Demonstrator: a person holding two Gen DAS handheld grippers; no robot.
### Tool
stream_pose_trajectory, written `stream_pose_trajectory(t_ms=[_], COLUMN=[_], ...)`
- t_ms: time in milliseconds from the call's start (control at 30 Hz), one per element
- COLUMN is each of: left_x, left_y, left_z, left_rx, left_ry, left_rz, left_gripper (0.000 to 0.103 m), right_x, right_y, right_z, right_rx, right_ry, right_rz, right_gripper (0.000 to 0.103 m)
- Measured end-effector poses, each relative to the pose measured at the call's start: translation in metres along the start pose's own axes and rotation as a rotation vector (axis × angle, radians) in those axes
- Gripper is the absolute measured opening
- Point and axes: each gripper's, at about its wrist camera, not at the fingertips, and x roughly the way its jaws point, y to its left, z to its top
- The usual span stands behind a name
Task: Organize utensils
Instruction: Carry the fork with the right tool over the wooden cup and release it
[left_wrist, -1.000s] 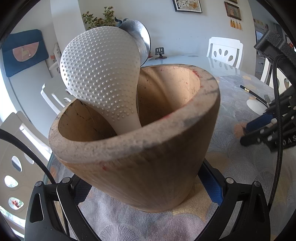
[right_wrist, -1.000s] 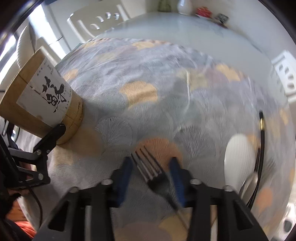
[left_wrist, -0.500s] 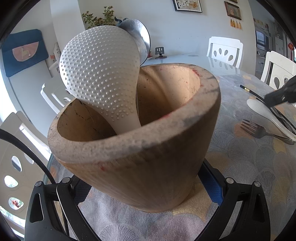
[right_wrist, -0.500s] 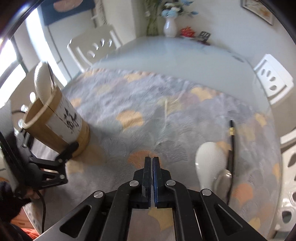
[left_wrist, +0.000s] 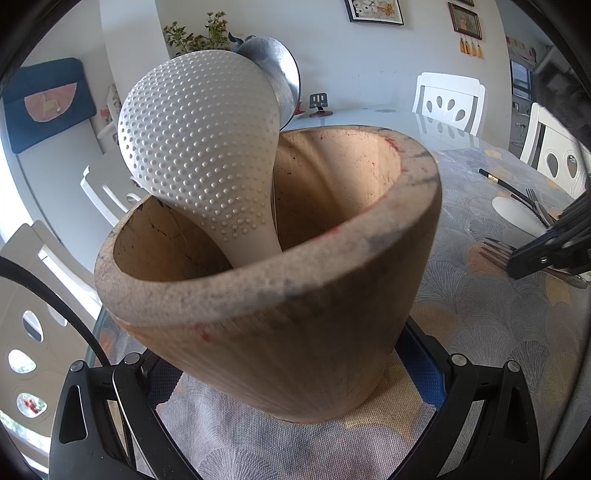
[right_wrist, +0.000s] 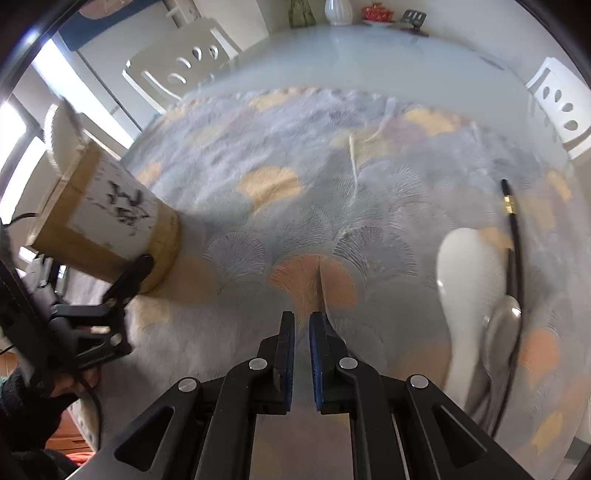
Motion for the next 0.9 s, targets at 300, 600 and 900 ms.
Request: stream_pose_trajectory(t_ms=[300, 600, 900], left_x=[0.000, 0.003, 0.006], left_y=[0.000, -0.002, -0.005], left_z=[0.000, 0.001, 0.002], left_rx=[0.000, 0.003, 0.007], left_ry=[0.000, 0.002, 0.010], left_rz=[0.000, 0.002, 0.005], left_gripper=[0.101, 0.101, 0.102], right_x=[-0.040, 0.013, -0.053], right_y=[0.011, 0.002, 0.013], right_z=[-0.001, 0.000, -0.002], right_rx=[-0.058, -0.086, -0.058], right_ry=[-0.123, -0.014, -0.208], right_rz=[-0.039, -0.108, -0.029], right_gripper=[0.060, 0.026, 0.002])
